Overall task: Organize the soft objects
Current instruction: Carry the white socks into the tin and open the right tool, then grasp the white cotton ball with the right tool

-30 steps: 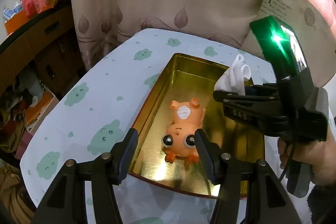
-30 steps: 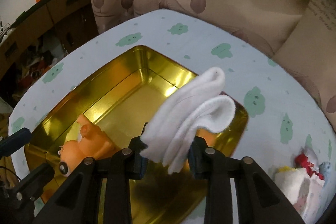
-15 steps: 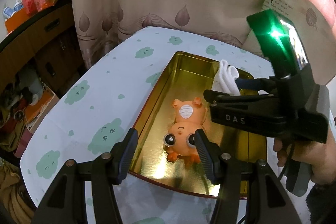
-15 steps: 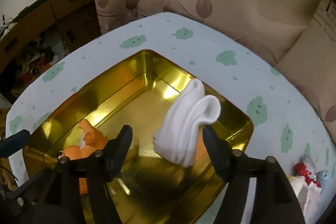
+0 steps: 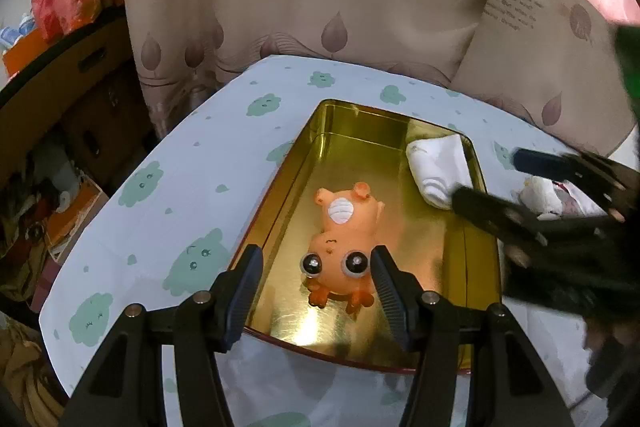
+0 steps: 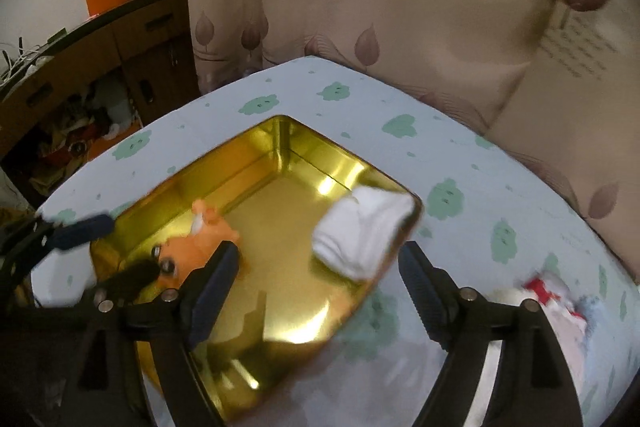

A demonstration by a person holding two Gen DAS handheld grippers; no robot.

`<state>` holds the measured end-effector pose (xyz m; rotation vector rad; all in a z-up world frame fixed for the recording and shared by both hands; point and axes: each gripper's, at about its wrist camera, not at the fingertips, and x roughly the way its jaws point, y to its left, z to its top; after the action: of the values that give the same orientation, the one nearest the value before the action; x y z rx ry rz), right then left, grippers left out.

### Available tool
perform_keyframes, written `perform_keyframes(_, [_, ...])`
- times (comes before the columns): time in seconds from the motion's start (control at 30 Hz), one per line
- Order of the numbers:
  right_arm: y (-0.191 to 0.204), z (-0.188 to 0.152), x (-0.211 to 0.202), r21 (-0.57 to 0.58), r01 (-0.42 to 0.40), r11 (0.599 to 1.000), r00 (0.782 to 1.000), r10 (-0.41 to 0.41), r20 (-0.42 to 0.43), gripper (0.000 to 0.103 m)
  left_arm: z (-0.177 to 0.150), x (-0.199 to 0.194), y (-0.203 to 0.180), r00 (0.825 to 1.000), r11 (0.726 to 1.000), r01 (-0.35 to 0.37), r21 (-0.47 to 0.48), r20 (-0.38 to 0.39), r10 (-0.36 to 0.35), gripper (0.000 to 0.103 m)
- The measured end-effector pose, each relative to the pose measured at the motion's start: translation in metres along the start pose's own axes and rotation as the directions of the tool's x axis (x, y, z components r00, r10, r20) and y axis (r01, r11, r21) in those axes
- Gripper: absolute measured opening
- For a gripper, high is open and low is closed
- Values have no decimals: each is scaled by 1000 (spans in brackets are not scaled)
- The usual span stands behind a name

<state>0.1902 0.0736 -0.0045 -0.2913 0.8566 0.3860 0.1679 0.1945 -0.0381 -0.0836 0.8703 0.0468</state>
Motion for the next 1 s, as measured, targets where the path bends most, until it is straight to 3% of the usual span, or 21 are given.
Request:
perform_keyframes(0.17, [-13,-35,-29,-7,41,999,999,-41,1,79,-2,-1,-7,1000,1000,-8,24,2,8,57])
perform_keyframes(0.37, [-52,-81,-69,76,70,995,997,-71,11,79,-4,-3,-13,1000,999,-18,50,15,18,57])
perform_keyframes(0.47, [-74,-99,-85,122,123,985,992,-125,7,79,-6,-3,-16,1000,998,-22,58,14,21,57])
perform_keyframes(0.6, [-110,-131,-102,208,179,962,984,-179,-18,79,-7,-4,-19,1000,997,-25,71,20,23,57])
perform_keyframes(0.83, [-171,-191,-112,325,303,896,952,-272,-139,79,-9,-5,-25,999,995,-33,97,32,30,57])
perform_keyframes(1.0, [-197,-215,-109,385,311,869,949,-262,-175,79,-10,-4,-26,999,994,-31,105,36,27,57])
